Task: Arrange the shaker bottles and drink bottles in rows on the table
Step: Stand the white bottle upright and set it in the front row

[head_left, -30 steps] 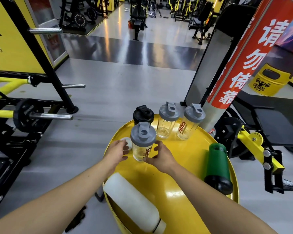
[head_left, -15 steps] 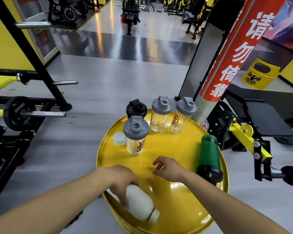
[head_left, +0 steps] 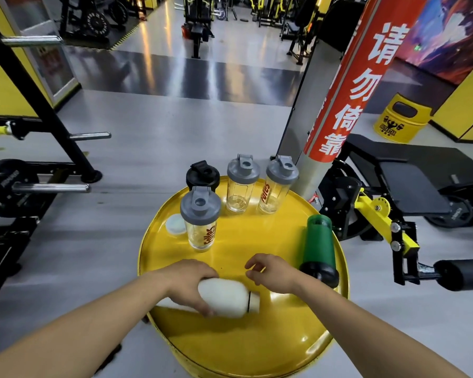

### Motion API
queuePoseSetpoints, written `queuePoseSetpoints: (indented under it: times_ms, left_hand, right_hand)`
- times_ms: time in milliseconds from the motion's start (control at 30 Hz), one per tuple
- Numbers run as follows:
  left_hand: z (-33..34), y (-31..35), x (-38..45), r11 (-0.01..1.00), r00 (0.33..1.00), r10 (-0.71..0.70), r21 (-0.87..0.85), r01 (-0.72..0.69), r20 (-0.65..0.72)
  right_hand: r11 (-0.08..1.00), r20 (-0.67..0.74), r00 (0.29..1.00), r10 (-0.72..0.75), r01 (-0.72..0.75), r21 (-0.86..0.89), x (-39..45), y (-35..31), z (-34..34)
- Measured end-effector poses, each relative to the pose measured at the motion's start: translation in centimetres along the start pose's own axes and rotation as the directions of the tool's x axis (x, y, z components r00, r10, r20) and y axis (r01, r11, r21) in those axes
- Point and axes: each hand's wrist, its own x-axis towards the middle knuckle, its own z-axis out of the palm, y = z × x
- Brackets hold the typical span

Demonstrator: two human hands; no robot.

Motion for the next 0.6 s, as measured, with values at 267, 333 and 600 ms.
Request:
queuePoseSetpoints:
  times_ms: [267, 333, 600]
  left_hand:
    - [0.0, 2.8, 2.6, 0.942, 0.932, -0.14, -0.335, 0.021, -0.335]
    - [-0.1, 4.0, 3.1, 0.908, 0.897, -0.179, -0.419, -0.007, -0.403]
    - [-1.3, 7.1, 5.3, 0.809, 0.813, -0.289, -0.582, -0.075, -0.506]
  right_hand:
    - [0.809, -0.004, 0.989, 0.146, -0.117, 0.576, -2.2, -1.3, -4.1]
    - [0.81, -0.077, 0.991, 0.106, -0.041, 0.585, -2.2, -0.9, -5.0]
    - [0.769, -0.296, 0.954, -0.046, 0.223, 0.599, -2.6, -0.7, -7.4]
